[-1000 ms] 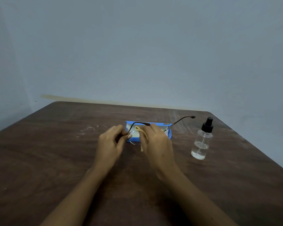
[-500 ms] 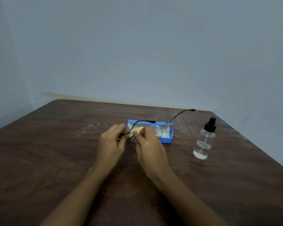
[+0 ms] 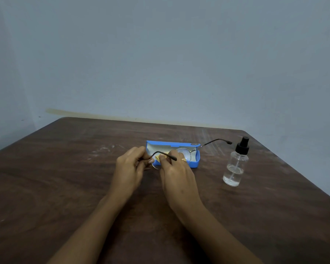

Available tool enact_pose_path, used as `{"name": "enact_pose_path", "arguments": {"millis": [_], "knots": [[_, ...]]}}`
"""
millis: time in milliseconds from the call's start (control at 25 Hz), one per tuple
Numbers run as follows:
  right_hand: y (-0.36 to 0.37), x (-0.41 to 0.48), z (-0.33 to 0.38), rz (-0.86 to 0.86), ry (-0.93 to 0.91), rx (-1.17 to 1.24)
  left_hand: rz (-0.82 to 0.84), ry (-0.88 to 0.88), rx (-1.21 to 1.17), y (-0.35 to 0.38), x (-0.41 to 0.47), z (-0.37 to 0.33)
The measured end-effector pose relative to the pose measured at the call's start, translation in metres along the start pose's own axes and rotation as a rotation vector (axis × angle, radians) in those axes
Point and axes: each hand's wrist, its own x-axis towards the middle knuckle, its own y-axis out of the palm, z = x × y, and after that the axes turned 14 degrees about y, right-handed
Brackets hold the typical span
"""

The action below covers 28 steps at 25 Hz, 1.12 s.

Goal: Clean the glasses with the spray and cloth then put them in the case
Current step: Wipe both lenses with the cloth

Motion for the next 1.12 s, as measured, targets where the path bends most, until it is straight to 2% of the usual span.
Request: {"name": "enact_pose_path", "arguments": {"millis": [320, 480, 600, 760, 840, 960, 1120], "knots": [[0.0, -0.001, -0.004, 0.137, -0.066, 0.18, 0.004, 0.022, 0.093, 0.0, 0.0, -0.001], [-0.003, -0.003, -0.008, 0.089, -0.119, 0.147, -0.021, -0.024, 0.079, 0.0, -0.002, 0.003], [-0.004, -0.003, -0.011, 0.058, -0.076, 0.107, -0.03, -0.032, -0.006, 0.002, -0.002, 0.0], [-0.004, 0.001, -0.007, 0.063, 0.05, 0.058, 0.017, 0.004, 0.011, 0.003, 0.0, -0.003], [0.0, 0.002, -0.006, 0.093, 0.065, 0.123, 0.034, 0.024, 0.047, 0.003, 0.0, -0.003], [0.002, 0.002, -0.005, 0.213, -0.006, 0.226, 0.061, 0.043, 0.09, 0.002, -0.001, -0.002], [-0.005, 0.0, -0.007, 0.238, -0.046, 0.24, 0.027, 0.019, 0.073, 0.001, 0.001, -0.005]]}}
